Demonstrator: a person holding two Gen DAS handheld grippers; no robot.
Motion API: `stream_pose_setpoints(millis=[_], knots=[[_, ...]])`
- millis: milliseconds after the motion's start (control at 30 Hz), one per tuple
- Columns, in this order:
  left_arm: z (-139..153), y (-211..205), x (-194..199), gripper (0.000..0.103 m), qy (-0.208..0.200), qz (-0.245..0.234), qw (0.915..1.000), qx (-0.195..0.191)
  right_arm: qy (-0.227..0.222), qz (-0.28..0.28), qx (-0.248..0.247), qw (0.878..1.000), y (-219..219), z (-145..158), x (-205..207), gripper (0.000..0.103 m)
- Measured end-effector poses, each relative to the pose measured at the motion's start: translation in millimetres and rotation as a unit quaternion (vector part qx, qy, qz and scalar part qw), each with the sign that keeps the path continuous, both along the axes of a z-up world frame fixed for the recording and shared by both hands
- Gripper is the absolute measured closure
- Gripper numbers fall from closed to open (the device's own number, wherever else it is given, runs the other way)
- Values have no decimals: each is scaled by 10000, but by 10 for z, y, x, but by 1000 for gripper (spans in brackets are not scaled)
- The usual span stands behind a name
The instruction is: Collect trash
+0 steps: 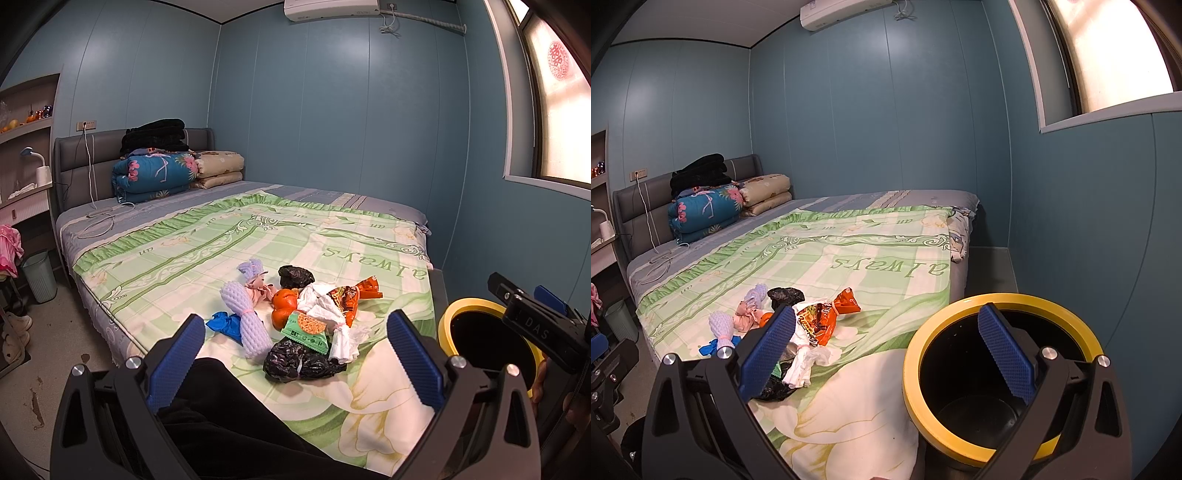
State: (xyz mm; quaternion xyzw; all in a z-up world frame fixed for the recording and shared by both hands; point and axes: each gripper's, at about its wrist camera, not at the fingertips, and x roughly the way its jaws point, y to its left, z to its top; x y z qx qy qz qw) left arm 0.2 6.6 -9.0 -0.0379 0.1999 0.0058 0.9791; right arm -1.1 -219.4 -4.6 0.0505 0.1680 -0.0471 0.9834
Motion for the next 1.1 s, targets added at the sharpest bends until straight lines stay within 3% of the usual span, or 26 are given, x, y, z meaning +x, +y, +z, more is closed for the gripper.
stream_pose_setpoints(millis=[767, 1100], knots=[[-42, 144, -12, 8, -36, 64, 9999, -107, 139, 22, 35, 9999, 54, -75, 108, 8], [-98, 419, 306, 8, 304, 206, 9988, -338, 451, 299, 249, 9982, 168, -91, 612, 8]])
